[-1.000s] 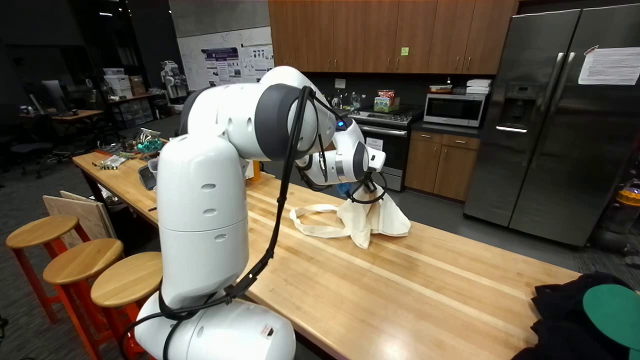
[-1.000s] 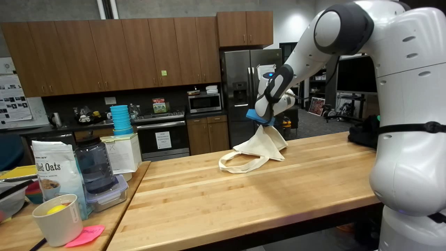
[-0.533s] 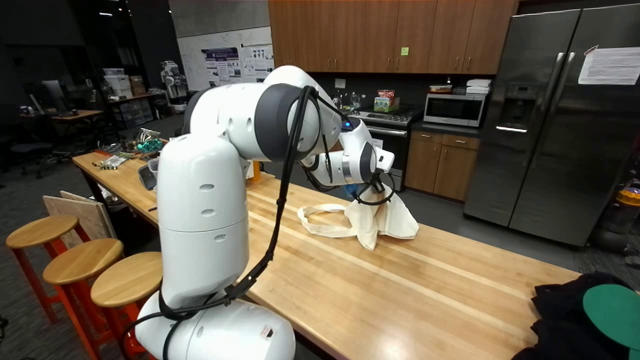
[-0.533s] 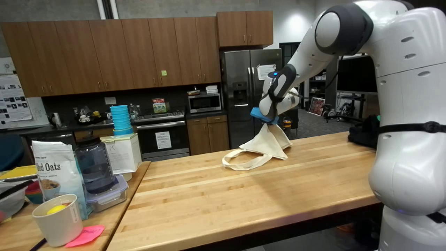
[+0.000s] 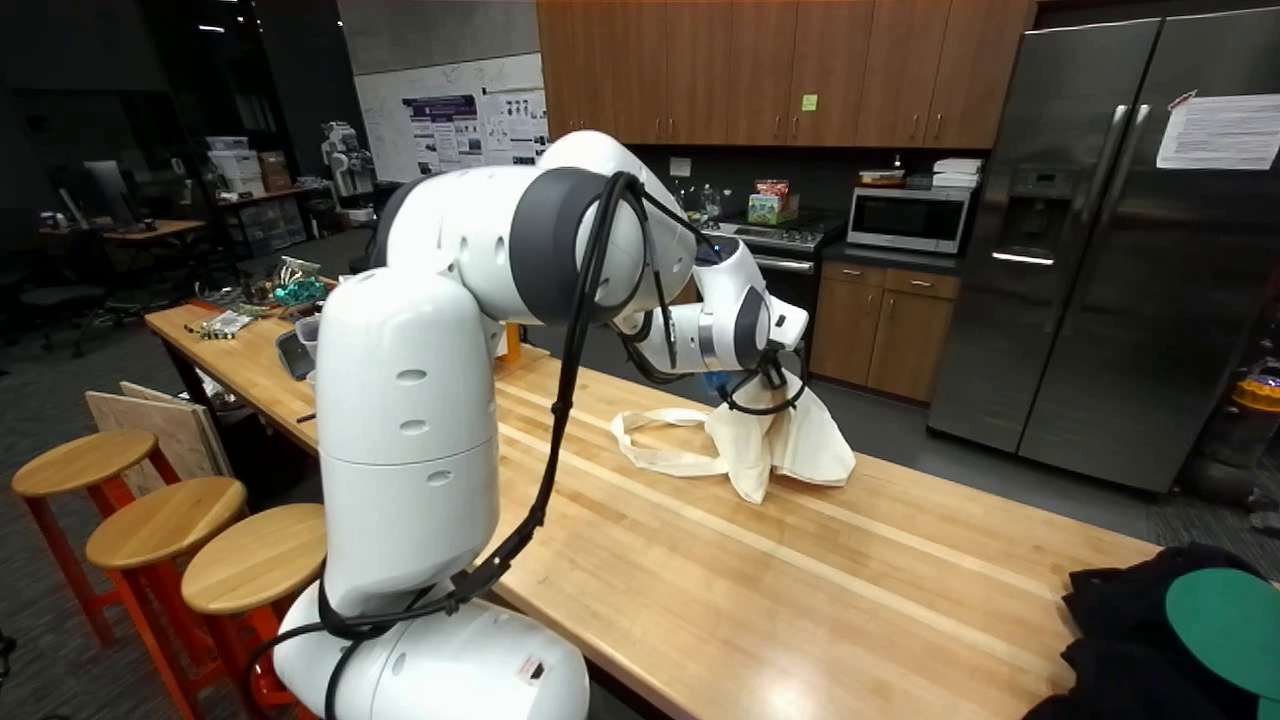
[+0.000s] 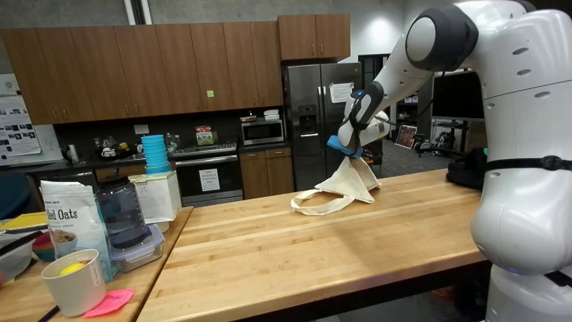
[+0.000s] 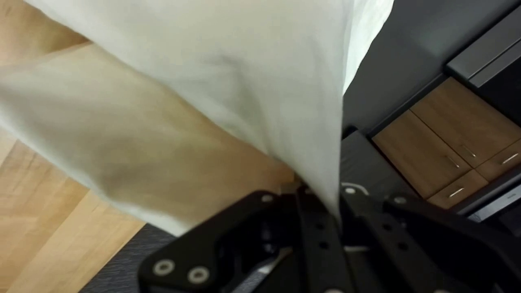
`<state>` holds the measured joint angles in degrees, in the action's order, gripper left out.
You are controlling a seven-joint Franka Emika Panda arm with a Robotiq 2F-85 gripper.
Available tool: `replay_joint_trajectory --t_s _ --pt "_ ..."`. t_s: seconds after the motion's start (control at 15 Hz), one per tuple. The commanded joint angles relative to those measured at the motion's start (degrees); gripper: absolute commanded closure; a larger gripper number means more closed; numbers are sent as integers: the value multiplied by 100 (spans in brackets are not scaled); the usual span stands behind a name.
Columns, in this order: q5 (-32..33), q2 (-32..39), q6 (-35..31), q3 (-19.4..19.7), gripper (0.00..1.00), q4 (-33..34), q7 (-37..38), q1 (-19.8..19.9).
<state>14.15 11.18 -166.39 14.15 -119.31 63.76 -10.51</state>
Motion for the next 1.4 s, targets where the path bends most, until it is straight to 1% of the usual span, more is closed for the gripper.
replay_joint_trajectory --t_s 0.0,0.2,0.87,1.2,1.33 --pt "-191 -100 -62 -4 99 -36 11 97" --pt "-391 -97 -46 -26 99 -18 -34 181" --pt "-762 -77 -45 -39 99 -2 -94 333" --pt "-1122 -77 -6 -75 99 29 -194 502" --pt "-1365 -74 17 -123 99 54 -281 613"
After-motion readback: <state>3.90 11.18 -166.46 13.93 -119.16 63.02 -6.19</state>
